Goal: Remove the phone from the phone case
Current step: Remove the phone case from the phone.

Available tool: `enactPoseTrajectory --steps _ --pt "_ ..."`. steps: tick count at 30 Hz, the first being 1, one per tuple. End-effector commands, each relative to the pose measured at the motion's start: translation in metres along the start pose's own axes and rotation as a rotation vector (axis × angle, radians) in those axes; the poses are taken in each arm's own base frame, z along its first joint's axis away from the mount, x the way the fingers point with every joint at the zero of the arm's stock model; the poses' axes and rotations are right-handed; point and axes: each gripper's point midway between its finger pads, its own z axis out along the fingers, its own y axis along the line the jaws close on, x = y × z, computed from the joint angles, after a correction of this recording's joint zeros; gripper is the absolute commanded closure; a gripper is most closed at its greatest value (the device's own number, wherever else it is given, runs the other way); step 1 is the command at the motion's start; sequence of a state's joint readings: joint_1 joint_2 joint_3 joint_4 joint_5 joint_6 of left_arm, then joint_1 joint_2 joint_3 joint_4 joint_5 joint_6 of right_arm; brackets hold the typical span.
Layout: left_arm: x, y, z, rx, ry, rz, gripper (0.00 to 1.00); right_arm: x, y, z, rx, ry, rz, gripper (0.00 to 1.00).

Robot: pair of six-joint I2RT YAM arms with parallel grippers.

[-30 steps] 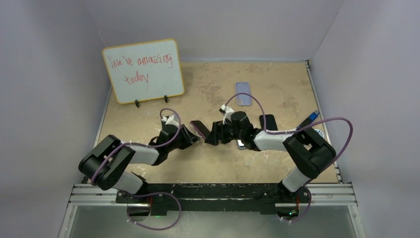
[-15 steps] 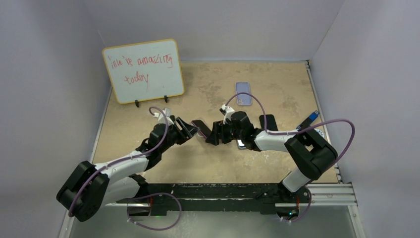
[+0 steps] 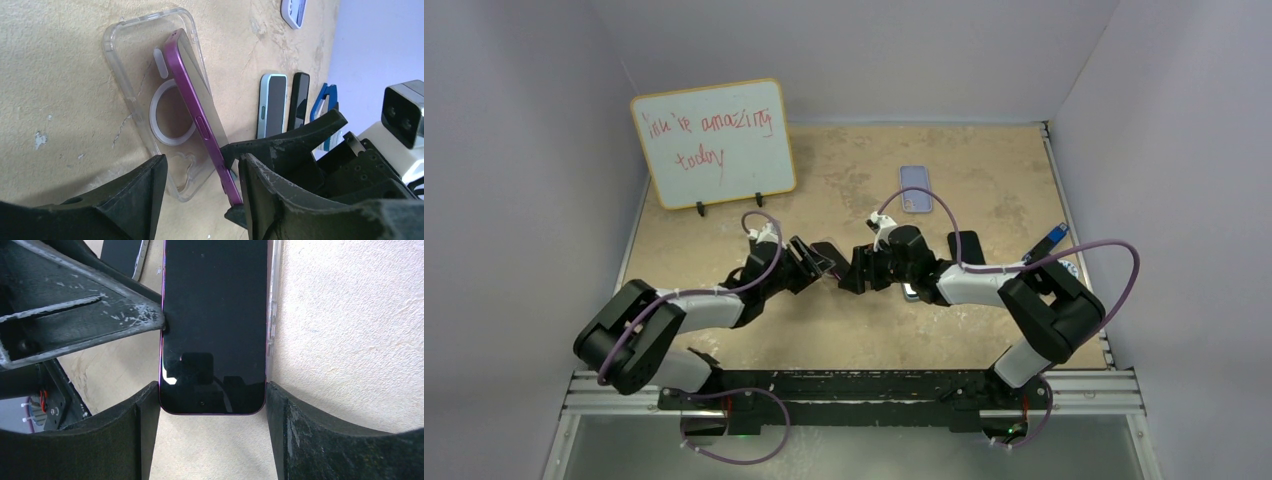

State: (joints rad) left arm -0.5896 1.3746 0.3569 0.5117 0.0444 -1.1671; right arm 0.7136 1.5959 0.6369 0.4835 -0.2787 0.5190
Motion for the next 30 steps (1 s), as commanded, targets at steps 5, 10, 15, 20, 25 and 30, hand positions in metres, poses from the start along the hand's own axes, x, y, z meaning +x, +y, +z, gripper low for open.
enactPoseTrajectory --steps 5,10,15,20,25,30 --pt "-0.009 -0.038 0.018 0.119 -0.005 -0.038 0.54 -0.017 0.016 0.000 -0.028 -0.066 -0.059 1.00" --pt "-0.006 -0.039 0.022 0.133 0.007 -0.047 0.75 -0.017 0.020 0.001 -0.033 -0.072 -0.083 1.00" --pt "-0.010 -0.040 0.016 0.136 -0.013 -0.022 0.98 -0.021 0.022 -0.003 -0.025 -0.091 -0.101 0.95" --pt "-0.025 -0.038 0.004 0.102 -0.077 0.050 1.00 -0.028 0.025 -0.009 -0.025 -0.115 -0.123 0.72" --pt "-0.040 -0.028 -0.010 0.060 -0.117 0.093 1.00 -0.038 0.026 -0.019 -0.010 -0.154 -0.157 0.48" --pt "-0.052 -0.014 -0.025 0.016 -0.141 0.128 1.00 -0.044 0.024 -0.026 0.028 -0.160 -0.215 0.36"
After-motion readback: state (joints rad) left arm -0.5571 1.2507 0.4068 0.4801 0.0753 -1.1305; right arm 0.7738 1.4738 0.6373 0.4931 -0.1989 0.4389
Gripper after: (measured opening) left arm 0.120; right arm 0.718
